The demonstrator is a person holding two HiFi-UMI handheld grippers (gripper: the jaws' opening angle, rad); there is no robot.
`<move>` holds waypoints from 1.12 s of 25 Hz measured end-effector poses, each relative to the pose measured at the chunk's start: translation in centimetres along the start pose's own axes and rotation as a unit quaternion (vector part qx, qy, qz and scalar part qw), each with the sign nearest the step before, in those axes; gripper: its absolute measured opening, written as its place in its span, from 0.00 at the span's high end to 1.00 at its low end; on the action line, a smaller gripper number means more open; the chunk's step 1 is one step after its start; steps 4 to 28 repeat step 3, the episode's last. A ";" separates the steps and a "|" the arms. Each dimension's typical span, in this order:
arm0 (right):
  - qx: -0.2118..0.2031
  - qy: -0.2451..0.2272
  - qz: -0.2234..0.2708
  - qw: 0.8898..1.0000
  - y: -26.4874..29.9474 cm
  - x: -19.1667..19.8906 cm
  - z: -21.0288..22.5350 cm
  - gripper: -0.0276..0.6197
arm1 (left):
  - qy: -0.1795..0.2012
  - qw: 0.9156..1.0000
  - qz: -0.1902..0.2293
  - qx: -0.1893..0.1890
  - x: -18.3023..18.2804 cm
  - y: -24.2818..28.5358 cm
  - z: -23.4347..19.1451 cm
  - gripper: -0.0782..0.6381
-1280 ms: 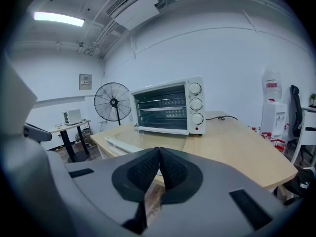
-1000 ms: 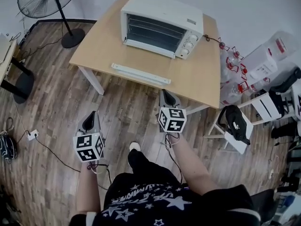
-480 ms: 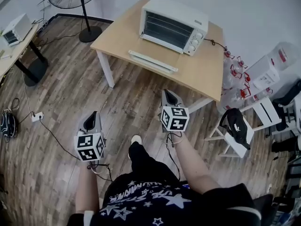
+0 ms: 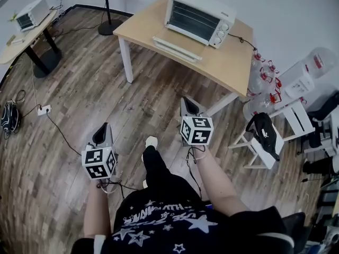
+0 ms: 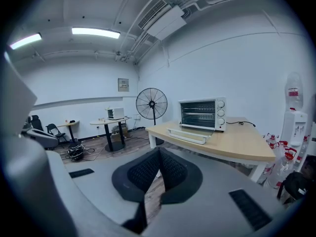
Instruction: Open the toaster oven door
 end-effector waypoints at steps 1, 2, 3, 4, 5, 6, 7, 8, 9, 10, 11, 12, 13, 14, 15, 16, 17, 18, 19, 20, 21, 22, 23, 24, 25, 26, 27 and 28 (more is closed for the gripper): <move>-0.002 -0.001 -0.001 1.000 -0.9 0.4 -0.4 0.95 | -0.001 1.000 0.000 -0.001 0.6 -1.0 0.2 0.87; -0.004 -0.002 -0.001 1.000 -1.8 0.8 -0.8 0.95 | -0.002 1.000 -0.001 -0.001 1.2 -2.0 0.4 0.87; -0.007 -0.003 -0.002 1.000 -2.8 1.1 -1.2 0.95 | -0.003 1.000 -0.001 -0.001 1.7 -2.9 0.5 0.87; -0.007 -0.003 -0.002 1.000 -2.8 1.1 -1.2 0.95 | -0.003 1.000 -0.001 -0.001 1.7 -2.9 0.5 0.87; -0.007 -0.003 -0.002 1.000 -2.8 1.1 -1.2 0.95 | -0.003 1.000 -0.001 -0.001 1.7 -2.9 0.5 0.87; -0.007 -0.003 -0.002 1.000 -2.8 1.1 -1.2 0.95 | -0.003 1.000 -0.001 -0.001 1.7 -2.9 0.5 0.87; -0.007 -0.003 -0.002 1.000 -2.8 1.1 -1.2 0.95 | -0.003 1.000 -0.001 -0.001 1.7 -2.9 0.5 0.87; -0.007 -0.003 -0.002 1.000 -2.8 1.1 -1.2 0.95 | -0.003 1.000 -0.001 -0.001 1.7 -2.9 0.5 0.87; -0.007 -0.003 -0.002 1.000 -2.8 1.1 -1.2 0.95 | -0.003 1.000 -0.001 -0.001 1.7 -2.9 0.5 0.87; -0.007 -0.003 -0.002 1.000 -2.8 1.1 -1.2 0.95 | -0.003 1.000 -0.001 -0.001 1.7 -2.9 0.5 0.87; -0.007 -0.003 -0.002 1.000 -2.8 1.1 -1.2 0.95 | -0.003 1.000 -0.001 -0.001 1.7 -2.9 0.5 0.87; -0.007 -0.003 -0.002 1.000 -2.8 1.1 -1.2 0.95 | -0.003 1.000 -0.001 -0.001 1.7 -2.9 0.5 0.87; -0.007 -0.003 -0.002 1.000 -2.8 1.1 -1.2 0.95 | -0.003 1.000 -0.001 -0.001 1.7 -2.9 0.5 0.87; -0.007 -0.003 -0.002 1.000 -2.8 1.1 -1.2 0.95 | -0.003 1.000 -0.001 -0.001 1.7 -2.9 0.5 0.87; -0.007 -0.003 -0.002 1.000 -2.8 1.1 -1.2 0.95 | -0.003 1.000 -0.001 -0.001 1.7 -2.9 0.5 0.87; -0.007 -0.003 -0.002 1.000 -2.8 1.1 -1.2 0.95 | -0.003 1.000 -0.001 -0.001 1.7 -2.9 0.5 0.87; -0.007 -0.003 -0.002 1.000 -2.8 1.1 -1.2 0.95 | -0.003 1.000 -0.001 -0.001 1.7 -2.9 0.5 0.87; -0.007 -0.003 -0.002 1.000 -2.8 1.1 -1.2 0.95 | -0.003 1.000 -0.001 -0.001 1.7 -2.9 0.5 0.87; -0.007 -0.003 -0.002 1.000 -2.8 1.1 -1.2 0.95 | -0.003 1.000 -0.001 -0.001 1.7 -2.9 0.5 0.87; -0.007 -0.003 -0.002 1.000 -2.8 1.1 -1.2 0.95 | -0.003 1.000 -0.001 -0.001 1.7 -2.9 0.5 0.87; -0.007 -0.003 -0.002 1.000 -2.8 1.1 -1.2 0.95 | -0.003 1.000 -0.001 -0.001 1.7 -2.9 0.5 0.87; -0.007 -0.003 -0.002 1.000 -2.8 1.1 -1.2 0.95 | -0.003 1.000 -0.001 -0.001 1.7 -2.9 0.5 0.87; -0.007 -0.003 -0.002 1.000 -2.8 1.1 -1.2 0.95 | -0.003 1.000 -0.001 -0.001 1.7 -2.9 0.5 0.87; -0.007 -0.003 -0.002 1.000 -2.8 1.1 -1.2 0.95 | -0.003 1.000 -0.001 -0.001 1.7 -2.9 0.5 0.87; -0.007 -0.003 -0.002 1.000 -2.8 1.1 -1.2 0.95 | -0.003 1.000 -0.001 -0.001 1.7 -2.9 0.5 0.87; -0.007 -0.003 -0.002 1.000 -2.8 1.1 -1.2 0.95 | -0.003 1.000 -0.001 -0.001 1.7 -2.9 0.5 0.87; -0.007 -0.003 -0.002 1.000 -2.8 1.1 -1.2 0.95 | -0.003 1.000 -0.001 -0.001 1.7 -2.9 0.5 0.87; -0.007 -0.003 -0.002 1.000 -2.8 1.1 -1.2 0.95 | -0.003 1.000 -0.001 -0.001 1.7 -2.9 0.5 0.87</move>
Point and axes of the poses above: the fingertips, and each gripper's own axes: y forward along the fingers, z to its right, x out of its underside, the point moved 9 cm from there along -y, backward along the fingers, and after that the axes turned 1 degree about -z, right-handed, at the moved point
